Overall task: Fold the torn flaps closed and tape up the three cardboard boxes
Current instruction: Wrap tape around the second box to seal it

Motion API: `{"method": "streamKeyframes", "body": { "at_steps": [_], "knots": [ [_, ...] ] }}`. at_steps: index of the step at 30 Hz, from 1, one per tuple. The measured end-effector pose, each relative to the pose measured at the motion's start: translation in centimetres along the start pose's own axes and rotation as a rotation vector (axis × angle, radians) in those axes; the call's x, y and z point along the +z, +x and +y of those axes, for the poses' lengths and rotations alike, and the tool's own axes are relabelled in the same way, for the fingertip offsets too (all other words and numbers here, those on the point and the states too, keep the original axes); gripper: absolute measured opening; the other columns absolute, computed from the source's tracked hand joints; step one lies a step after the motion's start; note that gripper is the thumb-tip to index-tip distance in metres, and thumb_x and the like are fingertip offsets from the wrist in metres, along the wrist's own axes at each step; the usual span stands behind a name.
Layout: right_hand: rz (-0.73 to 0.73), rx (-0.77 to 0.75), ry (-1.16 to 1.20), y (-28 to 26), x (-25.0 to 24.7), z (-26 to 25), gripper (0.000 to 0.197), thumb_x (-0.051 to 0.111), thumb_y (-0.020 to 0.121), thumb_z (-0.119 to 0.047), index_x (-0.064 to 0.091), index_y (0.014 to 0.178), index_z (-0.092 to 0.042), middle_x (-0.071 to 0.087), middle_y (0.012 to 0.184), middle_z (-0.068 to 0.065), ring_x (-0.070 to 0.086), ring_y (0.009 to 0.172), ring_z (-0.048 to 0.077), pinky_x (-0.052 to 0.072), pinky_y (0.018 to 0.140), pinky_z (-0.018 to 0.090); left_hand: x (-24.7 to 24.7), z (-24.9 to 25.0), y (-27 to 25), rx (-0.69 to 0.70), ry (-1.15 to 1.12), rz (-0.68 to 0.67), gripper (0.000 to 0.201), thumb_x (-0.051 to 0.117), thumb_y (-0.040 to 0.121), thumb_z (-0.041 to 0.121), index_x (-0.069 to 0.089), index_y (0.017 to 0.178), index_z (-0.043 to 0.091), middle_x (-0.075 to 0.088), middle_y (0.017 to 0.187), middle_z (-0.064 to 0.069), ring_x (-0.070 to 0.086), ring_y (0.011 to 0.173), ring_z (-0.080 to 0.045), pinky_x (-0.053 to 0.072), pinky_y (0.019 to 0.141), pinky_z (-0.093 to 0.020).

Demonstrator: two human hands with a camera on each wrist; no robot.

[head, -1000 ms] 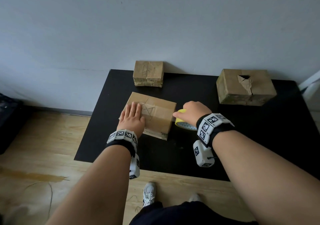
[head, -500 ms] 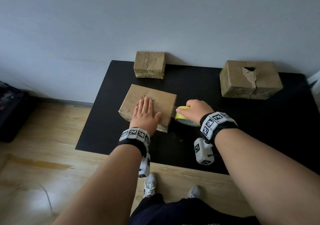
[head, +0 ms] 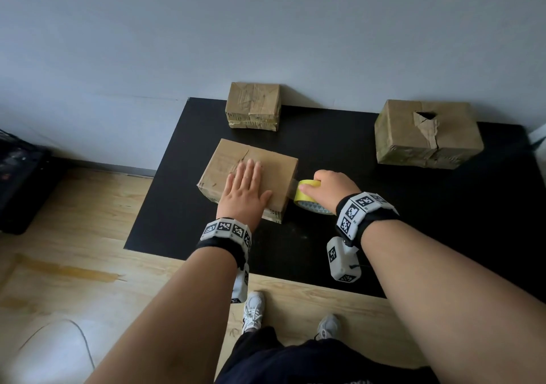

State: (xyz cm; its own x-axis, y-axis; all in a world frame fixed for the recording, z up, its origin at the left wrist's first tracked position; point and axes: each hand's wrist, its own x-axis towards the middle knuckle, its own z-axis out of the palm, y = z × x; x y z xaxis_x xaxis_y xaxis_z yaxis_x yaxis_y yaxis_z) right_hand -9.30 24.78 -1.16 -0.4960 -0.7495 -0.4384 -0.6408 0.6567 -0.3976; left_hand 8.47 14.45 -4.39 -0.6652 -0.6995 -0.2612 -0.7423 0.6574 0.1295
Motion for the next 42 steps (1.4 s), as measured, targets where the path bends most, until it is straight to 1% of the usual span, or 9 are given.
{"method": "streamKeyframes", "body": {
  "at_steps": [5, 12, 15, 21, 25, 29, 33, 37, 42],
  "knots": [
    [-0.022, 0.007, 0.004, 0.2, 0.3, 0.1, 0.035, 0.051, 0.093, -0.049, 0.047, 0.077, -0.017, 0.052, 0.076, 0.004, 0.053, 0.072, 0.022, 0.036, 0.059, 0.031, 0.1, 0.0, 0.3, -0.014, -0.041, -0.055, 0.06, 0.012, 0.104, 0.046, -0.01, 0.154, 0.021, -0.017, 0.161, 0.003, -0.018, 0.147, -0.013, -0.012, 0.119, -0.033],
    [-0.007, 0.014, -0.02, 0.3, 0.8, 0.2, 0.036, 0.05, 0.094, -0.05, 0.048, 0.078, -0.017, 0.053, 0.078, 0.004, 0.055, 0.074, 0.023, 0.039, 0.062, 0.032, 0.5, 1.5, -0.1, 0.027, -0.015, 0.045, 0.057, 0.015, 0.105, 0.038, -0.005, 0.155, 0.019, -0.013, 0.162, 0.001, -0.015, 0.148, -0.014, -0.01, 0.12, -0.034],
    [0.012, 0.043, -0.052, 0.5, 1.3, 0.5, 0.037, 0.05, 0.093, -0.05, 0.047, 0.076, -0.018, 0.054, 0.08, 0.005, 0.055, 0.074, 0.022, 0.039, 0.062, 0.032, 0.5, 1.6, -0.1, 0.012, -0.059, 0.016, 0.056, 0.015, 0.105, 0.036, -0.004, 0.155, 0.021, -0.012, 0.163, 0.001, -0.014, 0.149, -0.015, -0.009, 0.12, -0.034],
    [-0.02, 0.106, -0.085, 1.1, 2.5, 0.2, 0.034, 0.051, 0.095, -0.051, 0.05, 0.096, -0.016, 0.055, 0.085, 0.003, 0.056, 0.081, 0.023, 0.043, 0.071, 0.034, 0.6, 1.3, -0.1, 0.013, -0.057, 0.004, 0.057, 0.013, 0.105, 0.039, -0.007, 0.155, 0.021, -0.015, 0.162, 0.0, -0.016, 0.148, -0.015, -0.011, 0.12, -0.033],
    [-0.025, 0.063, -0.066, 1.3, 2.4, 0.8, 0.039, 0.049, 0.096, -0.053, 0.051, 0.106, -0.015, 0.058, 0.097, 0.006, 0.059, 0.091, 0.025, 0.046, 0.074, 0.036, 0.2, 2.1, 0.0, 0.001, -0.069, 0.044, 0.058, 0.021, 0.105, 0.036, 0.002, 0.156, 0.016, -0.008, 0.163, -0.003, -0.011, 0.149, -0.017, -0.009, 0.12, -0.032],
    [0.004, -0.021, -0.03, 1.2, 2.3, 1.8, 0.037, 0.035, 0.105, -0.035, 0.056, 0.121, -0.009, 0.06, 0.112, 0.015, 0.058, 0.104, 0.032, 0.046, 0.085, 0.038, -0.2, 3.8, 1.2, 0.021, -0.149, 0.051, 0.067, 0.029, 0.102, 0.043, 0.003, 0.156, 0.013, -0.008, 0.163, 0.0, -0.012, 0.149, -0.014, -0.009, 0.12, -0.031],
    [0.148, 0.083, 0.129, 1.0, 2.0, 2.9, 0.039, 0.029, 0.105, -0.031, 0.059, 0.116, -0.008, 0.057, 0.108, 0.012, 0.056, 0.101, 0.028, 0.042, 0.079, 0.036, 0.5, 4.8, 2.4, 0.039, -0.066, 0.0, 0.071, 0.027, 0.101, 0.045, -0.008, 0.155, 0.015, -0.015, 0.162, -0.002, -0.017, 0.148, -0.015, -0.013, 0.118, -0.033],
    [0.243, 0.146, 0.119, 0.5, 2.0, 5.1, 0.031, 0.036, 0.104, -0.024, 0.058, 0.121, -0.012, 0.058, 0.116, 0.011, 0.055, 0.109, 0.028, 0.047, 0.088, 0.041, 1.2, 5.4, 2.2, 0.004, -0.044, 0.045, 0.07, 0.026, 0.1, 0.04, -0.01, 0.154, 0.015, -0.016, 0.162, -0.003, -0.017, 0.148, -0.018, -0.015, 0.117, -0.035],
    [0.18, 0.299, 0.076, -0.2, 3.1, 7.1, 0.036, 0.048, 0.097, -0.015, 0.049, 0.133, -0.012, 0.051, 0.132, 0.012, 0.049, 0.123, 0.03, 0.047, 0.093, 0.041, 1.5, 6.1, 2.3, -0.045, -0.046, 0.066, 0.072, 0.028, 0.098, 0.036, -0.011, 0.154, 0.014, -0.016, 0.162, -0.003, -0.016, 0.148, -0.019, -0.012, 0.12, -0.036]
  ]
}}
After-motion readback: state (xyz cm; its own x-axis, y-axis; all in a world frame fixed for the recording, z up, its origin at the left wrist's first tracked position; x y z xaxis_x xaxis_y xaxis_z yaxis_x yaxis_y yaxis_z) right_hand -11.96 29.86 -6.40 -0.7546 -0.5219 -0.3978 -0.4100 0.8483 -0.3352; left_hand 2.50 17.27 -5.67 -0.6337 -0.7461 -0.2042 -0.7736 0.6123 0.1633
